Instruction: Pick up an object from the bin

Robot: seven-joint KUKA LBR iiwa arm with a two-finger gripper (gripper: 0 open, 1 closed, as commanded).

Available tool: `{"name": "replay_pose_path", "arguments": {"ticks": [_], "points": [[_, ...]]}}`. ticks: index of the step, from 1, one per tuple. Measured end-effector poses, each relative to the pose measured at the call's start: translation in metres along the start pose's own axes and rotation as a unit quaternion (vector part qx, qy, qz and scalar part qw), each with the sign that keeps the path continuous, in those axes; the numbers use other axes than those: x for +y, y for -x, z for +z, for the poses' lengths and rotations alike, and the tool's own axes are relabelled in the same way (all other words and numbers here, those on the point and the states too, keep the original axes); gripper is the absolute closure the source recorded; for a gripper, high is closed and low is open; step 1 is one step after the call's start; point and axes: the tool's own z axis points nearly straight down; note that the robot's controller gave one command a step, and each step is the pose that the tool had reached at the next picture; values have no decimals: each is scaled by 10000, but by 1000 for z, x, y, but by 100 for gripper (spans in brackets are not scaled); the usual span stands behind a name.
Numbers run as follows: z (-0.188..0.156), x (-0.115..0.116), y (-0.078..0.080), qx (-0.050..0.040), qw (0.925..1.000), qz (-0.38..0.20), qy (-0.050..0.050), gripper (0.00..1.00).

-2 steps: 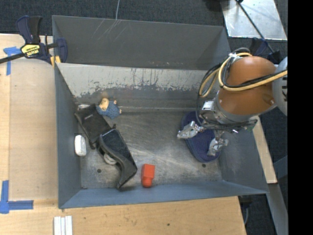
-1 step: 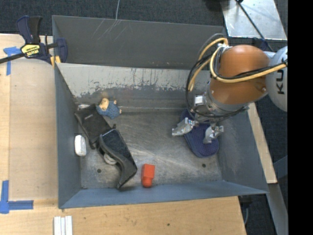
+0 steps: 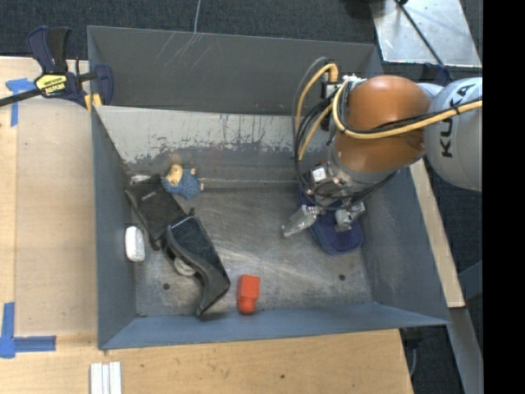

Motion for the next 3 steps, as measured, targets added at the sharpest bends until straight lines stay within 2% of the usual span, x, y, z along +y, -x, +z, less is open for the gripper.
{"name": "replay_pose_path", "arguments": {"ticks": [1,2,3], "points": [[-3,1,-2,-28,10000,27,-6,0],[-6,-1,-7,22,10000,33,-31,100],[-30,-1,-8,-48,10000,47,-52,100]]}}
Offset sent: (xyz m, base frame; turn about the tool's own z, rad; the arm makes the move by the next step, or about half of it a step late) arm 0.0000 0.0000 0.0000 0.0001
